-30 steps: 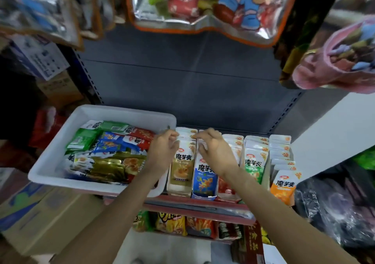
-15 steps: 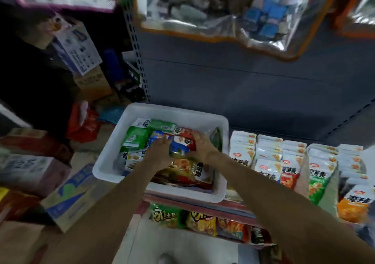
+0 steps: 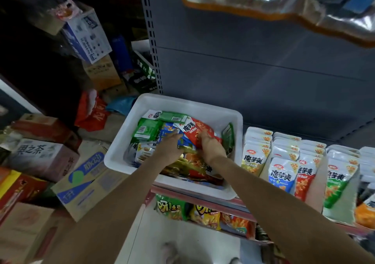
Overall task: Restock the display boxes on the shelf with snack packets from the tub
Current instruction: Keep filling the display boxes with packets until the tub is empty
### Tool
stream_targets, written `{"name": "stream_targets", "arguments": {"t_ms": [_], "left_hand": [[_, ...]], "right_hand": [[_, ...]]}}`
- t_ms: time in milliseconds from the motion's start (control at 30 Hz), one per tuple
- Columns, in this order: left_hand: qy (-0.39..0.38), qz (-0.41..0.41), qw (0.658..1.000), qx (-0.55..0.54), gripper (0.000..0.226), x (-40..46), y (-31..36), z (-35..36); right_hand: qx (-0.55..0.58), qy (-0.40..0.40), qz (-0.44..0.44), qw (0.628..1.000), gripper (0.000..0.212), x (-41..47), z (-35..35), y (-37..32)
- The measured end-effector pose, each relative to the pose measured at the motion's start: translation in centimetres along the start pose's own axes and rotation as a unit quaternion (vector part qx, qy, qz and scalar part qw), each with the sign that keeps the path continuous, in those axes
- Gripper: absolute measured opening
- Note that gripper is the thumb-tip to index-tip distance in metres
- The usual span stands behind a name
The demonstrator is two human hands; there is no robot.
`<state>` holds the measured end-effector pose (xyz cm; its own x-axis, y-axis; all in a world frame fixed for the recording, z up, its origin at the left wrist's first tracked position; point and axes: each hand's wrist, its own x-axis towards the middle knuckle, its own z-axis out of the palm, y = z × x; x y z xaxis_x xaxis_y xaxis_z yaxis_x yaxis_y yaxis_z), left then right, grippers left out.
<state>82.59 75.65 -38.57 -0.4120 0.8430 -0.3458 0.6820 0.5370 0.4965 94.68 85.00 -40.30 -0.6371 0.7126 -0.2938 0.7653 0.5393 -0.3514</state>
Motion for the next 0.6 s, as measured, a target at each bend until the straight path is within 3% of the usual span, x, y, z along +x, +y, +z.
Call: {"name": "stream_targets", "arguments": {"t_ms": [100,233,400,600], "left_hand": [[0.054,-0.018,0.994,-0.095,0.047,-0.5,0.6,-0.5],[0.101,-0.077,0.951,-0.282,0.045,-1.1,1.9,-0.8],[0.116,-0.047,0.912,-0.392,0.052,-1.8,4.4,-0.1],[0.152,-0.019,0.878,-0.454,0.039,-2.1,8.9,0.9]], "right_hand": [[-0.033,0.003,-0.046,0.998,0.042,-0.9,-0.6,-0.3],[0.025,0.004,-0.121,0.992,0.044,-2.5,-1.5,0.1],[0.105,0.041,-0.187,0.976,0.044,-5.7,-3.5,1.2],[-0.043,0.056,-0.184,0.980,0.048,-9.6,-7.1,3.4]]}}
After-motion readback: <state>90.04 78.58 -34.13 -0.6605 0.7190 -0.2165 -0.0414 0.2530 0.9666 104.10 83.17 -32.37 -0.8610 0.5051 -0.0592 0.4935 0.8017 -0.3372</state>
